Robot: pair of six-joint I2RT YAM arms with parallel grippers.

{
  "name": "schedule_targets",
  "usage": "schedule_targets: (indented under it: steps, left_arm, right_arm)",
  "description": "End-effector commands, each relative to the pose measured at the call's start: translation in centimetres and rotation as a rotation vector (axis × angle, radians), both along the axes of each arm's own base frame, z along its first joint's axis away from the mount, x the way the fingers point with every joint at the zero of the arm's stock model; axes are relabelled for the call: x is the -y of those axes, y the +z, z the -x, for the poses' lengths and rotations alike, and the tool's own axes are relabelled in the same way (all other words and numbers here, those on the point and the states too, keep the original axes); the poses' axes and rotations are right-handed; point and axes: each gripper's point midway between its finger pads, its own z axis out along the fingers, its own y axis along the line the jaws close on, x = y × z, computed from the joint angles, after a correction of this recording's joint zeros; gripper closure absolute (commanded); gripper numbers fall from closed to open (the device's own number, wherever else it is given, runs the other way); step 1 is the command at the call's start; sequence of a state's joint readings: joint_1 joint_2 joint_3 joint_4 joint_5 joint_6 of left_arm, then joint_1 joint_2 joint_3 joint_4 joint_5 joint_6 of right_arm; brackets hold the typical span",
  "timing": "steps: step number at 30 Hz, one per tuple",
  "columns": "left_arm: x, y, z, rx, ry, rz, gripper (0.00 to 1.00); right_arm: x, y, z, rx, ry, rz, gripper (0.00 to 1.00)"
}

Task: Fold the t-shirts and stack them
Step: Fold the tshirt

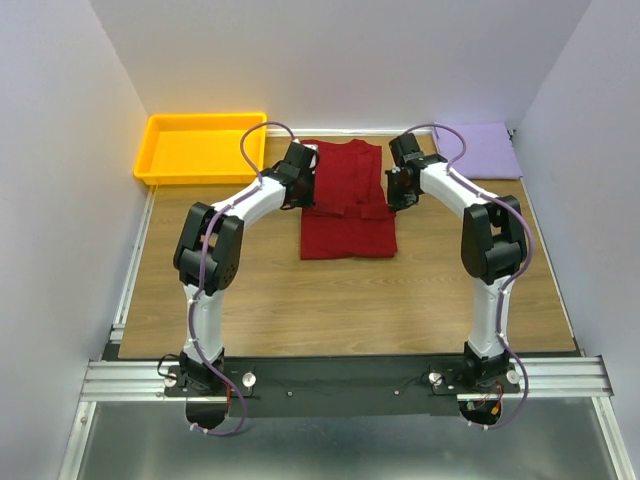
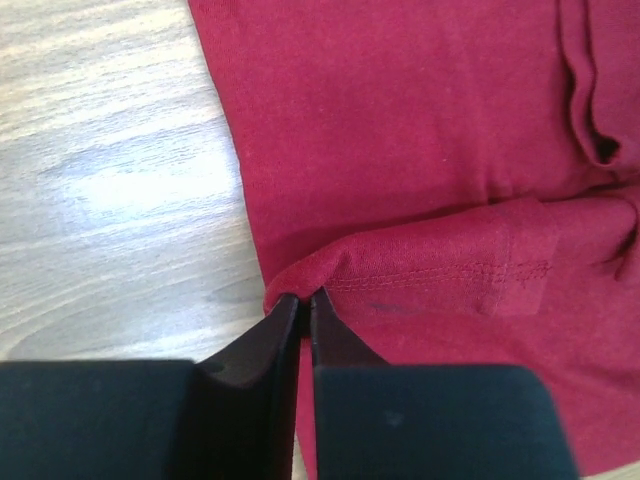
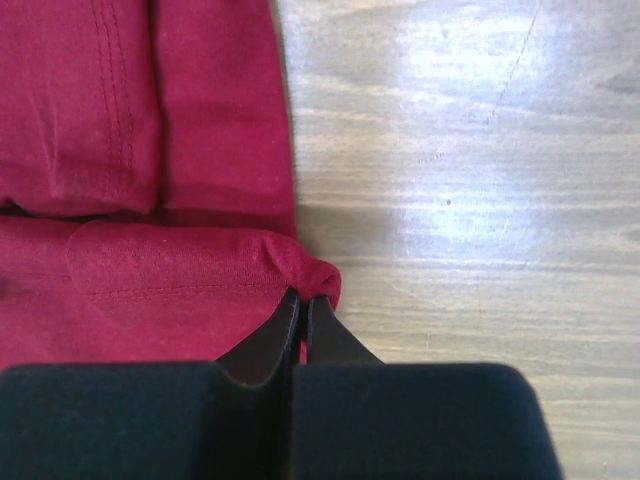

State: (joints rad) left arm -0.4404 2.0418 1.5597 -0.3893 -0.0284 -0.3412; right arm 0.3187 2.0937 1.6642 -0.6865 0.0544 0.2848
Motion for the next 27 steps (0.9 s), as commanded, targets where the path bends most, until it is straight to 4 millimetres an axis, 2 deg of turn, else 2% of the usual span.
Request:
schedule_targets:
  steps: [1, 4, 6, 8, 10, 11, 12, 13, 14, 16, 17, 18, 20, 21, 22, 23, 25, 26, 27]
  left_arm:
    - [-0.2, 0.1, -1.2, 0.038, 0.002, -0.009, 0.82]
    - [-0.5, 0.1, -1.2, 0.042, 0.014, -0.008, 0.74]
    - [-0.6, 0.3, -0.9, 0.045, 0.019, -0.002, 0.61]
    - [-0.7, 0.5, -0.8, 0.046, 0.026, 0.004, 0.5]
    - [-0.7, 1.2, -0.4, 0.053, 0.039, 0.019, 0.48]
    - [-0.8, 1.4, -0.2, 0.053, 0.047, 0.027, 0.48]
    - [-0.8, 2.6, 0.1, 0.071, 0.054, 0.044, 0.48]
    - [-1.0, 2.2, 0.8, 0.056, 0.065, 0.048, 0.48]
    - [-0.9, 3.7, 1.2, 0.079, 0.082, 0.081, 0.51]
    - [-0.6, 3.5, 2.7, 0.065, 0.077, 0.094, 0.57]
    - [-0.4, 3.8, 3.2, 0.066, 0.079, 0.1, 0.61]
    - [-0.1, 4.8, 3.8, 0.082, 0.07, 0.112, 0.62]
    - [1.0, 4.3, 5.7, 0.064, 0.042, 0.109, 0.66]
    - [1.5, 4.3, 6.5, 0.06, 0.031, 0.116, 0.68]
    - [2.1, 4.1, 7.1, 0.053, 0.013, 0.117, 0.69]
    - [3.3, 4.0, 7.9, 0.051, -0.016, 0.125, 0.73]
    - [4.1, 2.6, 8.7, 0.017, -0.036, 0.119, 0.76]
    - [4.5, 2.0, 9.1, 0.0, -0.051, 0.122, 0.82]
    - [4.7, 0.6, 9.4, -0.035, -0.054, 0.115, 0.88]
  right_arm:
    - [0.9, -0.4, -1.6, 0.044, -0.012, 0.039, 0.94]
    - [0.6, 0.3, -2.2, 0.072, -0.006, 0.031, 0.92]
    - [0.5, 1.1, -2.6, 0.095, -0.003, 0.024, 0.88]
    - [0.2, 1.8, -2.7, 0.108, 0.004, 0.011, 0.73]
    - [0.1, 2.4, -2.6, 0.116, 0.013, 0.001, 0.62]
    - [-0.1, 2.9, -2.5, 0.124, 0.016, -0.01, 0.61]
    - [-0.3, 3.0, -2.1, 0.12, 0.021, -0.019, 0.6]
    - [-0.4, 4.3, -2.0, 0.151, 0.017, -0.027, 0.6]
    - [-0.5, 4.2, -1.3, 0.153, 0.013, -0.012, 0.6]
    - [-0.8, 6.3, -1.1, 0.219, 0.006, -0.017, 0.6]
    - [-1.2, 6.7, -0.8, 0.234, 0.007, -0.024, 0.6]
    - [-2.2, 7.1, -0.3, 0.248, 0.025, -0.049, 0.6]
    - [-3.3, 7.1, 0.7, 0.268, 0.048, -0.087, 0.6]
    - [-4.7, 7.2, 1.1, 0.286, 0.075, -0.113, 0.6]
    - [-5.2, 7.0, 1.5, 0.286, 0.088, -0.122, 0.6]
    - [-5.8, 5.8, 2.4, 0.262, 0.096, -0.125, 0.61]
    - [-6.7, 5.1, 2.6, 0.258, 0.099, -0.144, 0.63]
    - [-6.8, 4.1, 2.8, 0.245, 0.1, -0.141, 0.64]
    - [-7.5, 3.8, 2.7, 0.246, 0.105, -0.155, 0.65]
